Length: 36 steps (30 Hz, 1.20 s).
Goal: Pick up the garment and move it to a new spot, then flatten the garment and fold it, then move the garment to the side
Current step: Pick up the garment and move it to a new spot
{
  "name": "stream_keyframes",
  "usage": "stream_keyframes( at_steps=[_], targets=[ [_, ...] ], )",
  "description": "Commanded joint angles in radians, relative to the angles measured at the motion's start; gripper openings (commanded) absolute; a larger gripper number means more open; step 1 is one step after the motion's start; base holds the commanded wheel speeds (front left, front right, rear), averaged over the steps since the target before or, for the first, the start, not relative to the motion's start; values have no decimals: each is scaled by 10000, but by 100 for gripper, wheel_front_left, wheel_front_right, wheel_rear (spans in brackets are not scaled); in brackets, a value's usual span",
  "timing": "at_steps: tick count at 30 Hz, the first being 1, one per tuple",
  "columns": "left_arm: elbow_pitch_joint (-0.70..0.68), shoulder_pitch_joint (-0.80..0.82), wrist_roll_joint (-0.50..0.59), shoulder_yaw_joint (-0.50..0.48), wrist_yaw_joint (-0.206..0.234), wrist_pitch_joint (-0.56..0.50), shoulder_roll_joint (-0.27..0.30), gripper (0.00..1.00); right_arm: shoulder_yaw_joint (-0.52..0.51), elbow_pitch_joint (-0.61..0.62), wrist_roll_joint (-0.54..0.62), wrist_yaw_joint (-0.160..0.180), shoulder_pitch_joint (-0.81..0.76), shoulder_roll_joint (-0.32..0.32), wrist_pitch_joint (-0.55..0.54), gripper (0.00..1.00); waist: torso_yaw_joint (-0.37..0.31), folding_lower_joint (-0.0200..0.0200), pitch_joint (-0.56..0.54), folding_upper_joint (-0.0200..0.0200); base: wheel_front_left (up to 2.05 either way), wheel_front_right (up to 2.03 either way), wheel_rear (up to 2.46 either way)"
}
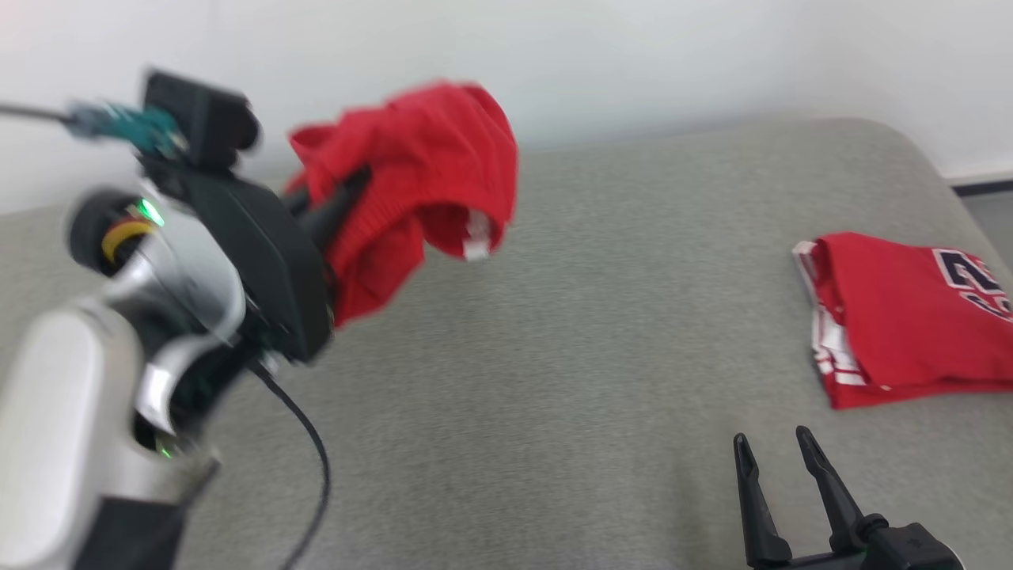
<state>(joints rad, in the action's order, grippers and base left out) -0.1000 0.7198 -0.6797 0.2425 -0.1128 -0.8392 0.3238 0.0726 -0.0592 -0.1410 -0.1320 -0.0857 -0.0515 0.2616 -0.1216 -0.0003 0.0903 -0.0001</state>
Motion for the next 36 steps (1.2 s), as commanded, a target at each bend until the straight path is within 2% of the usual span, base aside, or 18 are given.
stream_keyframes(
  at_steps=[1, 5, 6, 8, 13, 14, 18, 19, 20, 21, 27, 28, 32, 36],
  targets=[
    [-21, -307, 155, 68, 55, 201, -64, 0, -16, 37, -98, 29, 7, 19, 42, 100, -537, 3, -56, 1, 0, 0, 0],
    [226, -1223, 473, 393, 188, 1030, -501, 0, -1, 76, -170, 29, -16, 18, 41, 100, -964, 3, 66, 1, 0, 0, 0],
    [466, -1673, 297, 456, 218, 1532, -864, 0, 3, 84, -201, 29, -85, 18, 43, 100, -1099, 3, 134, 1, 0, 0, 0],
    [874, -2071, 521, 510, 253, 2143, -1070, 0, 10, 97, -191, 29, -131, 17, 42, 100, -1197, 3, 189, 1, 0, 0, 0],
    [2320, -2981, 991, 944, 342, 3502, -1691, 0, 150, 88, -250, 29, 42, 17, 44, 100, -1420, 3, 348, 1, 0, 0, 0],
    [2992, -3155, 1211, 1082, 372, 4002, -1810, 0, 163, 67, -257, 29, 88, 15, 44, 100, -1455, 3, 387, 1, 0, 0, 0],
    [4118, -3167, 1743, 1313, 312, 5340, -1975, 0, 191, 30, -237, 29, 58, 17, 44, 100, -1490, 3, 420, 1, 0, 0, 0],
    [4384, -3111, 1920, 1363, 339, 5670, -1970, 16, 195, 15, -222, 29, 32, 17, 43, 100, -1489, 3, 406, 1, 0, 0, 0],
    [4625, -3093, 2003, 1444, 324, 5890, -1997, 95, 194, 16, -209, 29, 5, 17, 44, 100, -1478, 3, 388, 1, 0, 0, 0],
    [4886, -3089, 2054, 1429, 443, 6101, -2059, 100, 168, 0, -192, 29, -29, 16, 44, 100, -1448, 3, 345, 1, 0, 0, 0],
    [5053, -3395, 2187, 1189, 701, 8290, -2331, 100, 35, -59, -126, 29, -269, 16, 44, 100, -1190, 3, -15, 1, 0, 0, 0],
    [5053, -3395, 2187, 1189, 701, 8290, -2331, 100, 35, -59, -126, 29, -269, 16, 44, 100, -1190, 3, -15, 1, 0, 0, 0],
    [4583, -4108, 2113, 1073, 751, 9613, -2423, 100, -165, -41, -65, 29, -527, 14, 45, 100, -907, 3, -334, 1, 0, 0, 0],
    [3822, -5064, 2426, 771, 971, 10775, -2216, 100, -294, -33, -27, 29, -736, 13, 45, 100, -625, 3, -569, 1, 0, 0, 0]
  ],
)
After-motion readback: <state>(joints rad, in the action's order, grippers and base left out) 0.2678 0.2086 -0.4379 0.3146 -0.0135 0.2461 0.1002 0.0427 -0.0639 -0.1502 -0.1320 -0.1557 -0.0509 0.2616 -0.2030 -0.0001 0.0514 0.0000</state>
